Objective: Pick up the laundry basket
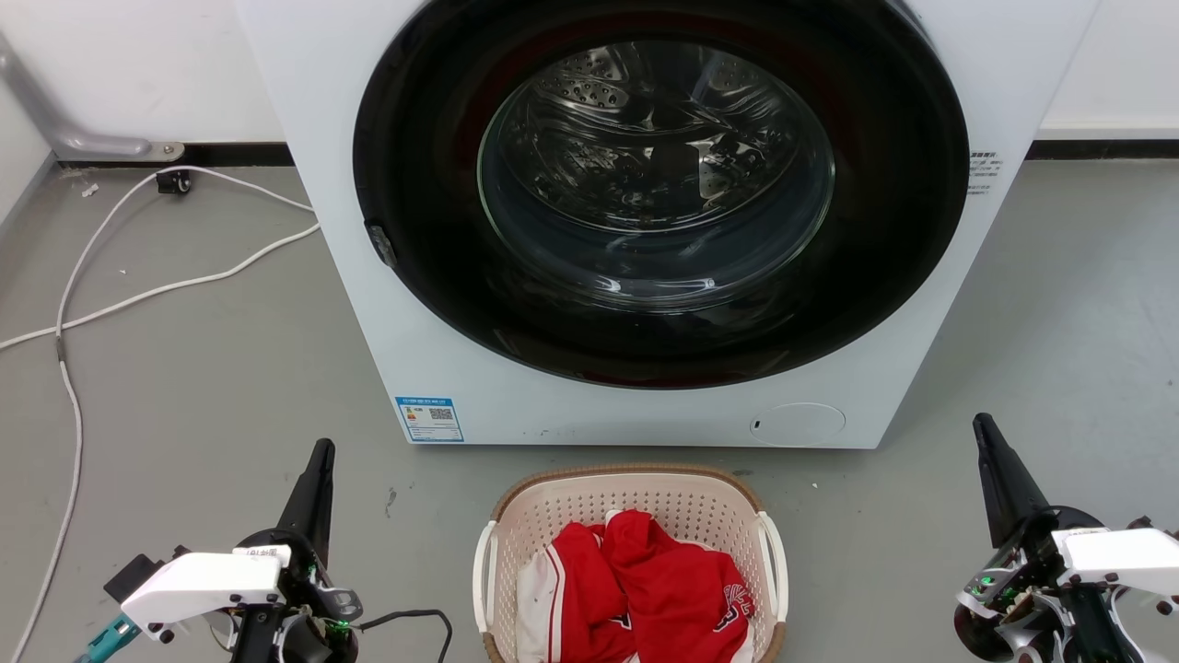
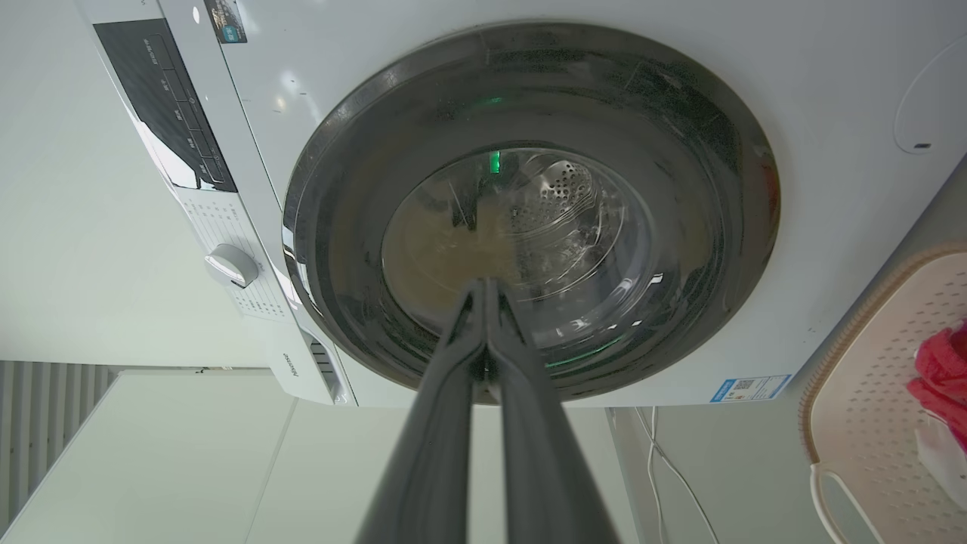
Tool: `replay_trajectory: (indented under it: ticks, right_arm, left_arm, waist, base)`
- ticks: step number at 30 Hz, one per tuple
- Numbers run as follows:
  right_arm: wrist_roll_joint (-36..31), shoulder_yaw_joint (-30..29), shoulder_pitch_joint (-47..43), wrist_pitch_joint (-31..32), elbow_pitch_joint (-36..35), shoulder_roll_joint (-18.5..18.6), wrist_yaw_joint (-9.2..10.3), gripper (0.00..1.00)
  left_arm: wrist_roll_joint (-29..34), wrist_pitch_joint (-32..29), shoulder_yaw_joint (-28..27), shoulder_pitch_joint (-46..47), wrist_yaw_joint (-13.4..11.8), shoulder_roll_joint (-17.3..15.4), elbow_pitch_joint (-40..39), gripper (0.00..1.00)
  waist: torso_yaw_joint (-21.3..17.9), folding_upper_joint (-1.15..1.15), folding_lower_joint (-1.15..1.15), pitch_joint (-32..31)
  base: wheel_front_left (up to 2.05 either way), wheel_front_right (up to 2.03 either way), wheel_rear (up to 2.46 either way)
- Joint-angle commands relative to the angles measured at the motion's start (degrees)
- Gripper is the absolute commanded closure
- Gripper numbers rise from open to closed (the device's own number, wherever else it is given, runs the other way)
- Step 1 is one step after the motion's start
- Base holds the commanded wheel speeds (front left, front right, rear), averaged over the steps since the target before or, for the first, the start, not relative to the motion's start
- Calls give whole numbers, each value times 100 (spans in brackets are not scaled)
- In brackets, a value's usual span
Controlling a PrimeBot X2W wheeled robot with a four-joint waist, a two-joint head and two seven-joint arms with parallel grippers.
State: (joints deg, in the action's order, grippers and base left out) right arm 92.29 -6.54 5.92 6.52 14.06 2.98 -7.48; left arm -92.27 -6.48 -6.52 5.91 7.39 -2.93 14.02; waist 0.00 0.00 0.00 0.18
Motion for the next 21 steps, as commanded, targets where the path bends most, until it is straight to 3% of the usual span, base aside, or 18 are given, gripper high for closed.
replay_trajectory:
  ticks: [1, 18, 19, 21]
  right_arm:
    - [10, 5, 64, 7, 2, -17, -3, 100]
    - [10, 5, 64, 7, 2, -17, -3, 100]
    - [0, 0, 0, -1, -1, 0, 0, 0]
    - [0, 7, -52, -7, 69, -2, 0, 0]
  left_arm:
    - [2, -13, -3, 59, 22, 2, 5, 100]
    - [2, -13, -3, 59, 22, 2, 5, 100]
    - [1, 1, 1, 1, 0, 0, -1, 0]
    - [2, 8, 11, -44, -5, 12, 70, 0]
  waist:
    - [0, 0, 0, 0]
    - [0, 0, 0, 0]
    - [0, 0, 0, 0]
    - [0, 0, 0, 1]
  base:
    - [0, 0, 0]
    - [0, 0, 0]
    - [0, 0, 0]
    - [0, 0, 0]
